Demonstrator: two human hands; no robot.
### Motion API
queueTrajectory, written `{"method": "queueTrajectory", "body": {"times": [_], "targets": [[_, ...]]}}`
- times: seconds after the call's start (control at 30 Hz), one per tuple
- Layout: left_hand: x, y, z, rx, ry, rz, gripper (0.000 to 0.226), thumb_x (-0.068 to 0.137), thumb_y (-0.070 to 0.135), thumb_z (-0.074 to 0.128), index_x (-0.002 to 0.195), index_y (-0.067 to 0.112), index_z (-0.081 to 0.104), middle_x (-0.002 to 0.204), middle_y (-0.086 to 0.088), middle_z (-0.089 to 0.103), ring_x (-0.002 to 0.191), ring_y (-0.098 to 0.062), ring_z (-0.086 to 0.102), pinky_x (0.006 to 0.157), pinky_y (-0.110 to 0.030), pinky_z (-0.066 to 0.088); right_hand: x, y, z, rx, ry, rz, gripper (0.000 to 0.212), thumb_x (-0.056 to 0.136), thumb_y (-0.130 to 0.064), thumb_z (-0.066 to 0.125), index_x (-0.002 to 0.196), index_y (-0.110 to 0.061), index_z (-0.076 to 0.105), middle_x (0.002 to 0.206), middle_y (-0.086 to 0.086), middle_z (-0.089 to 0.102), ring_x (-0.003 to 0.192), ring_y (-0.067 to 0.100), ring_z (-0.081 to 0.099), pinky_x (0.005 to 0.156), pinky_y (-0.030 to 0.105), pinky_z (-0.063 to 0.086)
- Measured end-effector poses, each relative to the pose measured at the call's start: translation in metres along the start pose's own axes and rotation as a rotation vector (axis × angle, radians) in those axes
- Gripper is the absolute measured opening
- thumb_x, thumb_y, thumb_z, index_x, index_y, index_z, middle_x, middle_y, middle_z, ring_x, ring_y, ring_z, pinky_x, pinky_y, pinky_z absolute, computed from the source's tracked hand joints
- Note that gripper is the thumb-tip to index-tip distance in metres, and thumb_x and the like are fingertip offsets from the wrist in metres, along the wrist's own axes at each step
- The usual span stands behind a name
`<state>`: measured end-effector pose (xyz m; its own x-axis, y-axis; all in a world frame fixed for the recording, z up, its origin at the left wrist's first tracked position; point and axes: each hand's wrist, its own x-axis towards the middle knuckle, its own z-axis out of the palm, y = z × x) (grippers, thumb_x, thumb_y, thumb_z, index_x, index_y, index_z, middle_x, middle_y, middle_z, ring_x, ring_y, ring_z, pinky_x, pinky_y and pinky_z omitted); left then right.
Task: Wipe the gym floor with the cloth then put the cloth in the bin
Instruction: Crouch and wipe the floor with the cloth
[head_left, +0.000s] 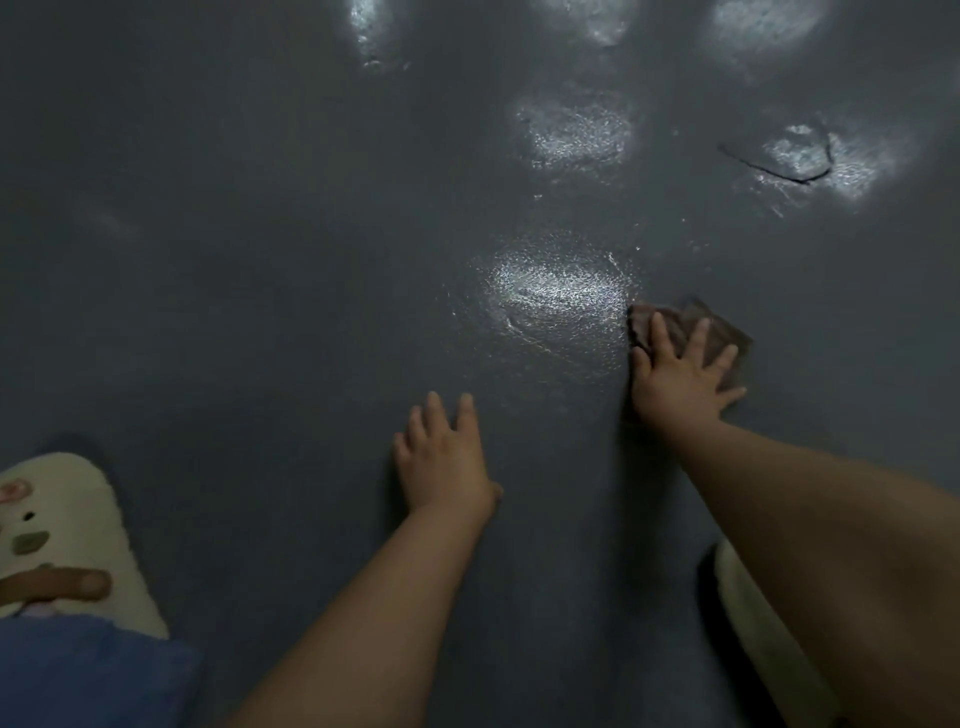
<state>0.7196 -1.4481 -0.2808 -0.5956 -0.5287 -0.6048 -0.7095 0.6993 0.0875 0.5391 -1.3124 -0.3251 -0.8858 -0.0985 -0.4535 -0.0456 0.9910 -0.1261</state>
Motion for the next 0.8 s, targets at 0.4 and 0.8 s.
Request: {"method": "queueTrajectory", "body": {"times": [0.4,0.8], "targets": [[0.016,0.088,0.006,-0.168,0.03,0.013,0.092,0.085,0.035,0.067,0.151,0.012,0.008,0.158,-0.01,0.001,0.145,-0.026,0.005,0.116,-0.036,0.012,0.003,-0.001,-0.012,-0.601,-0.359,-0.778,0.076,0.093,-0.055,0.04,0.147,-0.043,-0.011,0.158,0.005,-0.019,0.143,0.042,-0.012,0.114,0.059,0.008],[0.008,0.086,-0.012,-0.036,-0.133,0.083,0.092,0.084,0.03,0.069,0.151,0.012,0.008,0.159,-0.007,-0.001,0.145,-0.026,0.009,0.115,-0.037,0.018,-0.016,0.02,-0.024,-0.419,-0.222,-0.931,0.06,0.101,-0.04,0.025,0.152,-0.014,0.006,0.158,0.013,-0.008,0.146,0.03,-0.007,0.12,0.037,0.002]]}}
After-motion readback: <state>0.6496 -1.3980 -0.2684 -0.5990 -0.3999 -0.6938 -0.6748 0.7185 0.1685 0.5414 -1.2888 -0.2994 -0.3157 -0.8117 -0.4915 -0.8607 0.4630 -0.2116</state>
